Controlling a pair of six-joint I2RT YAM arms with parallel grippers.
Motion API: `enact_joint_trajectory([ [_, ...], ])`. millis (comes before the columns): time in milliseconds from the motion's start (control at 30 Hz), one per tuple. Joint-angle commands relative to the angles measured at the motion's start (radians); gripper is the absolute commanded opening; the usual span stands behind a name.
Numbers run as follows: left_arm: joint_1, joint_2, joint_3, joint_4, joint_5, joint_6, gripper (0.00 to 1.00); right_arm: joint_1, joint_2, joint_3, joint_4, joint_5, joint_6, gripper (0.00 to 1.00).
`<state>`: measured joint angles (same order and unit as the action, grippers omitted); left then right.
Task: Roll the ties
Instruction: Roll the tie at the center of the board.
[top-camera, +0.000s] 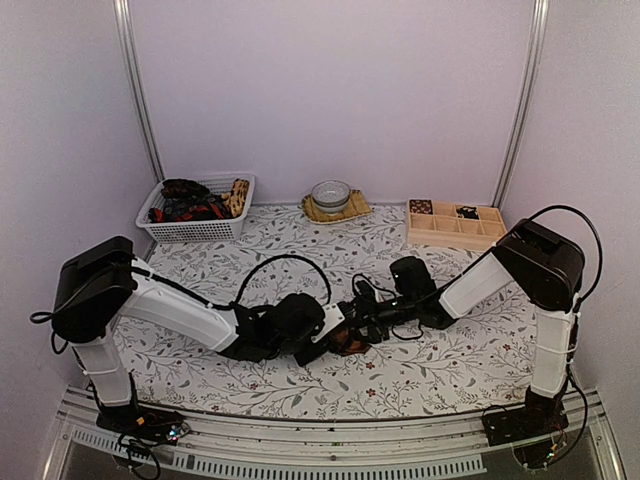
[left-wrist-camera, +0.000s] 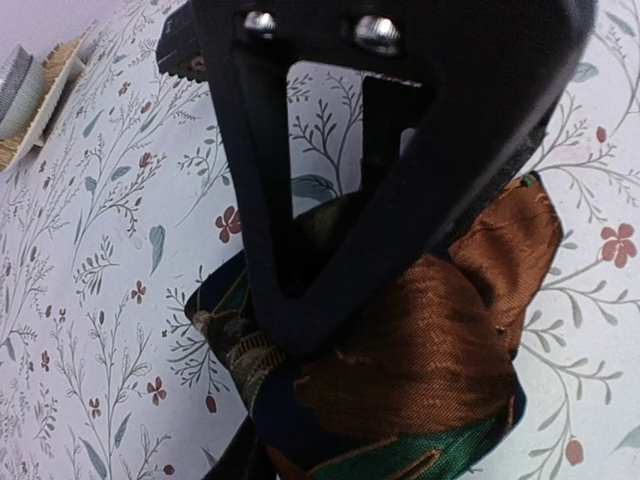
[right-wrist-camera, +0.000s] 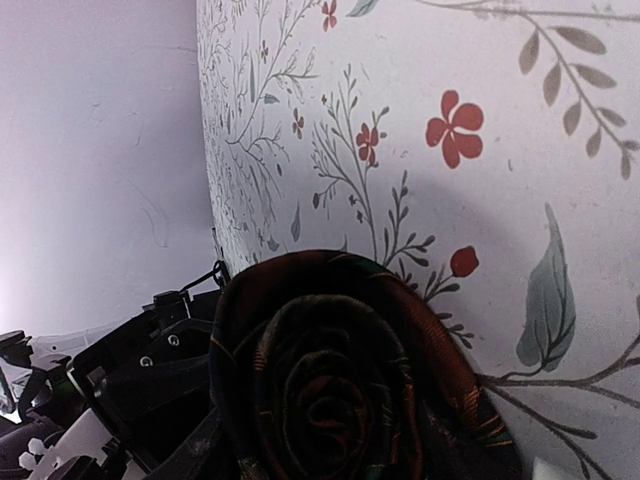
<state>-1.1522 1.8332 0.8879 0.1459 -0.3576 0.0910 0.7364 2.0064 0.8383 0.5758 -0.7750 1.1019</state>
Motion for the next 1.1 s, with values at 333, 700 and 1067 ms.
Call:
enact_joint_trajectory([
  [333,-0.043,0.038,0.003,0.038,-0.147,-0.046,0.24,0.024,-0.086,0.011,-0.086,-0.001,-0.004,0.57],
  [700,-0.066,0.041,0.0,0.09,-0.187,-0.081,0.28,0.032,-0.069,0.008,-0.099,0.027,-0.023,0.55],
  [1067,-0.078,-0.009,-0.054,0.139,-0.111,-0.136,0.6,0.031,-0.055,-0.009,-0.087,0.052,-0.05,0.54],
])
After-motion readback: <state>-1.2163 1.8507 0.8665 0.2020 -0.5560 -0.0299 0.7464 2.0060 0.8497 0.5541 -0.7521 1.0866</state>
